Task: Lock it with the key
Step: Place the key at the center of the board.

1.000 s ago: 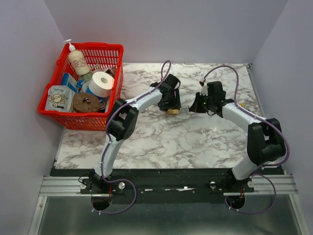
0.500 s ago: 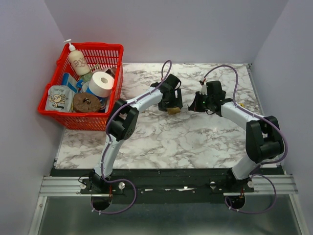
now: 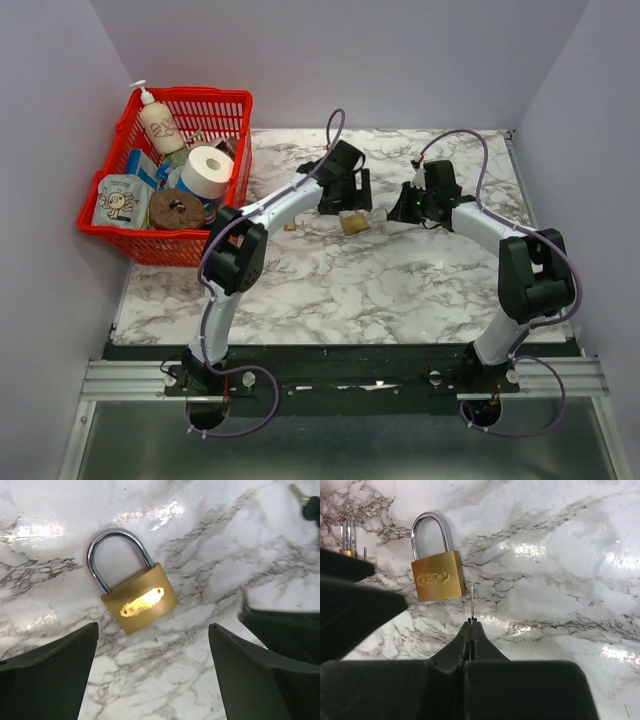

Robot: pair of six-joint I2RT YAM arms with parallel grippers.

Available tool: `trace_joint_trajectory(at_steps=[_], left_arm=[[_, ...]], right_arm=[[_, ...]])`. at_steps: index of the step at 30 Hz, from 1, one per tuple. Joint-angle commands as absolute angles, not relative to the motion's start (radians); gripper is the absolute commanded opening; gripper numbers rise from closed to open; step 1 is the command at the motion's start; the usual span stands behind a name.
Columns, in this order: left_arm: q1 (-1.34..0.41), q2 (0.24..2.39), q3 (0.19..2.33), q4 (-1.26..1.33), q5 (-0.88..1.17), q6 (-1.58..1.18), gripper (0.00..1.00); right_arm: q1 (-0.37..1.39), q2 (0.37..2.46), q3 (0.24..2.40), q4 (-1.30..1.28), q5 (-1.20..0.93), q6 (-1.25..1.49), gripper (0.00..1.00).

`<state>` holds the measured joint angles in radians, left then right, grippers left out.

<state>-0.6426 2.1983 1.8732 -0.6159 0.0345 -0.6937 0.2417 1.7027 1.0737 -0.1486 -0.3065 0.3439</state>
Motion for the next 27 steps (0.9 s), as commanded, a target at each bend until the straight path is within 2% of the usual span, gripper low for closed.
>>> trace_joint_trajectory(at_steps=[1,13,27], left_arm=[[-0.630,1.985,1.798,-0.554,0.047,-0.646,0.99],[-0.584,1.729,1.614,-0.529,0.147,-0.637,0.99],[-0.542,1.657,1.566,-0.517,0.210,-0.745,0.99]], right_arm=[[0.236,1.776,1.124,-0.114,-0.354,0.383,0.01],[0.270,1.933,1.233,-0.146,-0.360,0.410,0.01],[0.317,1.993,1.243,-0.161,-0.388,0.436,0.01]])
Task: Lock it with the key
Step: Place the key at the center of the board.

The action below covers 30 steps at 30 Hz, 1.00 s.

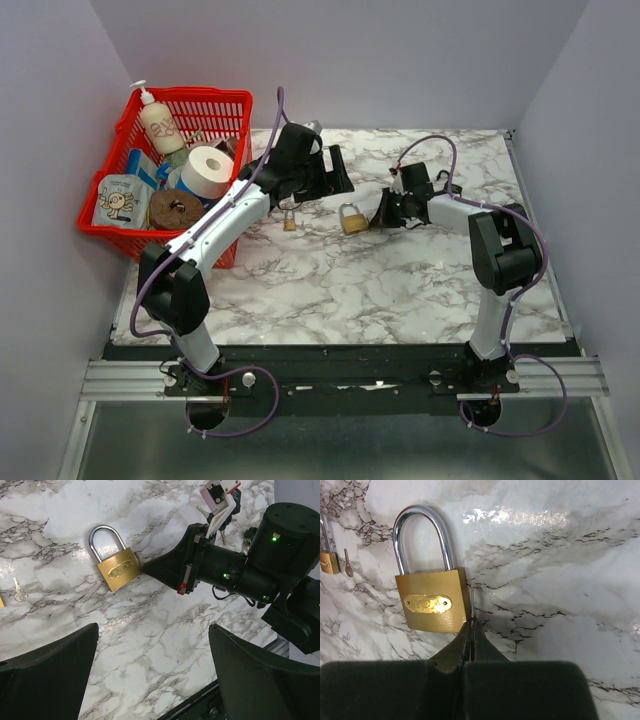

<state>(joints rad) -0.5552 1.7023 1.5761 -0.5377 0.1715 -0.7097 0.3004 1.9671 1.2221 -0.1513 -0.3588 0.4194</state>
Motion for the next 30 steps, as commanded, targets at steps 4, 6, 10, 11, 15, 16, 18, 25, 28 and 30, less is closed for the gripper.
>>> trace_joint_trajectory(at_steps=[4,6,10,11,15,16,18,25,28,30], left_arm=[[-0.529,1.663,1.542,-0.508,0.224,-0.758,0.99],[-0.526,1.664,1.540,-0.508,0.226,-0.761,0.99],[-0.523,1.666,1.534,-0.502,0.232,-0.764,0.99],[-0.525,1.666,1.535,-0.500,0.230,-0.764,0.99],[-0.523,1.670,1.531,-0.500,0.233,-0.772,0.98],[-0.523,1.672,1.531,-0.499,0.233,-0.773,0.98],[-0.520,1.672,1.529,-0.499,0.236,-0.773,0.98],[-0.506,1.664,1.519,-0.495,0.244,-0.775,0.98],[-0.505,1.667,1.513,-0.491,0.250,-0.779,0.98],[-0.503,1.670,1.513,-0.491,0.252,-0.781,0.98]], right_arm=[[0.333,1.985,1.232,-0.161,-0.399,0.446,0.01],[0.336,1.980,1.227,-0.161,-0.396,0.449,0.01],[0.334,1.967,1.215,-0.166,-0.410,0.459,0.01],[0.336,1.962,1.212,-0.166,-0.408,0.460,0.01],[0.336,1.954,1.200,-0.167,-0.387,0.456,0.01],[0.336,1.948,1.195,-0.167,-0.384,0.457,0.01],[0.337,1.942,1.187,-0.169,-0.379,0.463,0.01],[0.282,1.917,1.167,-0.164,-0.319,0.477,0.01],[0.267,1.936,1.181,-0.166,-0.318,0.482,0.01],[0.265,1.948,1.189,-0.169,-0.318,0.479,0.01]])
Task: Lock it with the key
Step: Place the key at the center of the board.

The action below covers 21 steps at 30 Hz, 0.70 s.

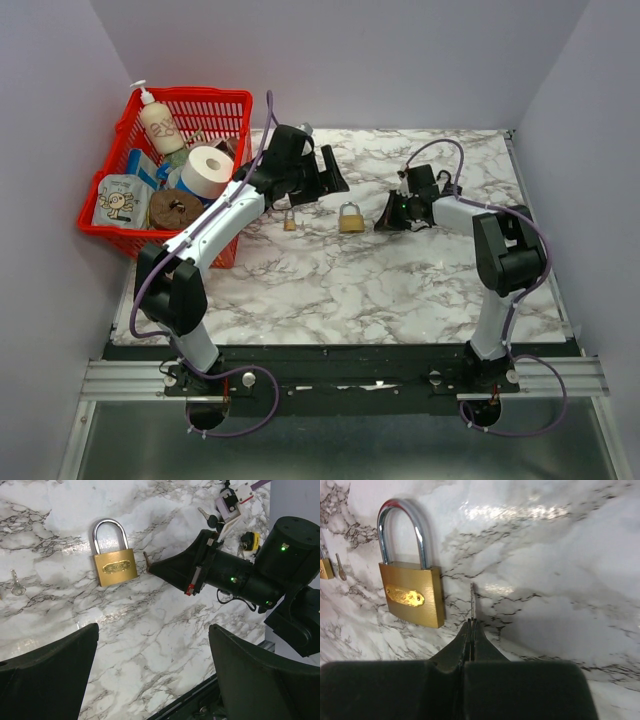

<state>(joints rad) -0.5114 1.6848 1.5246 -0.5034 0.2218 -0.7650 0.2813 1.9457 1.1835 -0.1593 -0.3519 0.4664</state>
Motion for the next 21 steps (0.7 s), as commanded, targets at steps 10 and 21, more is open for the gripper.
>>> trace_joint_trajectory(at_steps=[10,21], left_arm=[[-0.499,1.666,1.502,-0.492,0.253,-0.784,0.98],[-0.492,1.641,1.502,-0.502,0.244,-0.761,0.99]], right_arm=[[0.264,1.970,1.213,-0.202,-0.292,0.462,0.15],[0.258,1.919,1.258,-0.276,-0.273,0.411,0.55]])
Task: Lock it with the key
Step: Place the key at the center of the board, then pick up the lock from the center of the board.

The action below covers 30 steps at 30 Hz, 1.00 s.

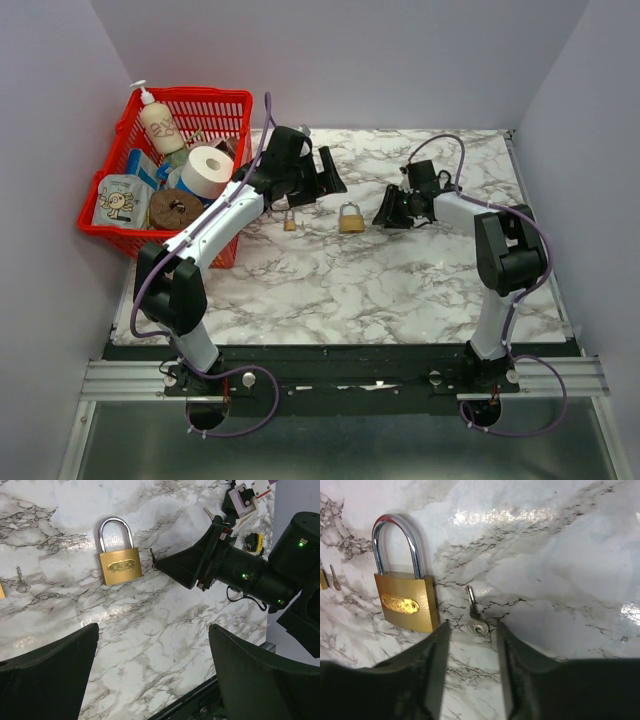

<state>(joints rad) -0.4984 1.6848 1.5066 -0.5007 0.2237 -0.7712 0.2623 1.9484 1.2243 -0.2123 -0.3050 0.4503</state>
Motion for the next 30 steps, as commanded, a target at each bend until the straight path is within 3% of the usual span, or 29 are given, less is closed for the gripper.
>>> trace_joint_trajectory(at_steps=[1,5,8,9,11,18,30], left_arm=[[-0.494,1.637,1.500,-0.502,0.242,-0.756,0.99],[-0.492,1.608,1.508,-0.505,0.223,-0.712,0.99],[-0.492,1.577,1.525,-0.528,0.192,-0.657,0.99],[-0.492,1.568,1.528,-0.535,0.184,-0.617,0.99],[-0.494,1.549,1.540,-0.548,0.163,-0.577,0.99],[-0.488,1.508,1.526,-0.509,0.175,-0.439,0.99],[-0.486,1.422,1.335,-0.275,0.457,-0.325,0.99]], right_arm=[[0.256,1.896,1.259,-0.288,-0.278,0.404,0.56],[0.229,1.801,1.261,-0.348,-0.308,0.316,0.66],[0.166,1.699,1.250,-0.425,-0.308,0.235,0.82],[0.119,1.675,1.249,-0.446,-0.313,0.216,0.93],[0.066,1.617,1.249,-0.518,-0.319,0.154,1.00],[-0.148,1.577,1.327,-0.731,-0.357,-0.229,1.00],[-0.183,1.712,1.396,-0.960,-0.313,-1.191,1.00]])
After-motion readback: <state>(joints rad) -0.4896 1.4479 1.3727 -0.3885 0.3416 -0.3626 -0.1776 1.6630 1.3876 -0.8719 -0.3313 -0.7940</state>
